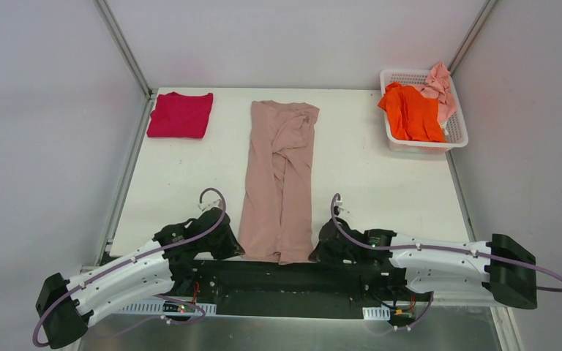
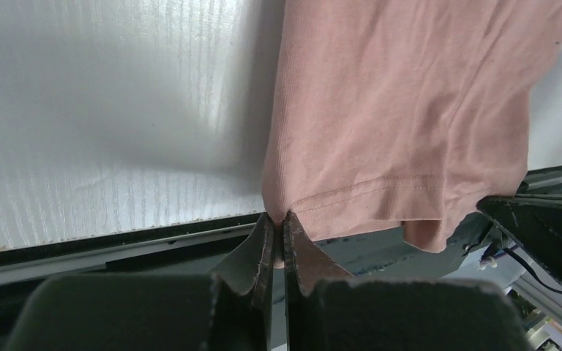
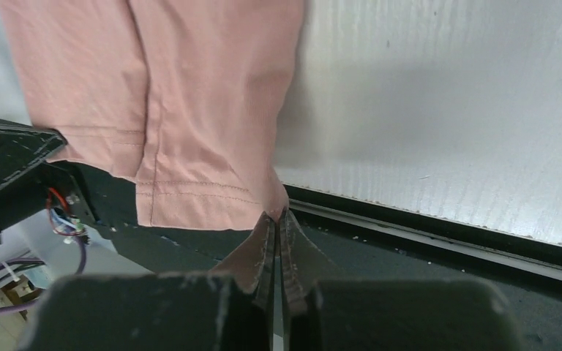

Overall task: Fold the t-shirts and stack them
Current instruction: Fold the folded rectangular tshirt in 1/3 of the way

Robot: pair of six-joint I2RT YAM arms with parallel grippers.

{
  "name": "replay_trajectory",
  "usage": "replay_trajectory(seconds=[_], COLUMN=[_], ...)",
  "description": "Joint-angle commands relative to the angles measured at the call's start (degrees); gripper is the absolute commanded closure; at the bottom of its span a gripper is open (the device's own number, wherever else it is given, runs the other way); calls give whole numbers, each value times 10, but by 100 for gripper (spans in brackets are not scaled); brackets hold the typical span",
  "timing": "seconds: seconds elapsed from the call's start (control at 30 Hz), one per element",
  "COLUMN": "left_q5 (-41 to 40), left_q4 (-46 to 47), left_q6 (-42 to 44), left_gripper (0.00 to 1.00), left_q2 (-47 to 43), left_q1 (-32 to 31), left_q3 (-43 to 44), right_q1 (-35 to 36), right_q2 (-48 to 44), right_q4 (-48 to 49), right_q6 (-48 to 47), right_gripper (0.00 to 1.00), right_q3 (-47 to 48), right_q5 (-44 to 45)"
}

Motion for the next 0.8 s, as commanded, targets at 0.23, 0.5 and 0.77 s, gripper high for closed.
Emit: replay_trajectory(seconds=[0.23, 0.5, 0.77], left_q5=[-147, -158, -168], left_q4=[-29, 11, 22], left_q6=[75, 174, 235], left_gripper=[100, 100, 100], left_q2=[88, 248, 373], left_q1=[0, 93, 144], left_q3=[167, 300, 410], right_q1=[-62, -175, -277], right_q2=[-5, 92, 195], right_q4=[-25, 22, 83], right_q6=[-121, -286, -365], right_gripper=[100, 100, 100], right_q3=[119, 243, 322], right_q5=[100, 133, 67])
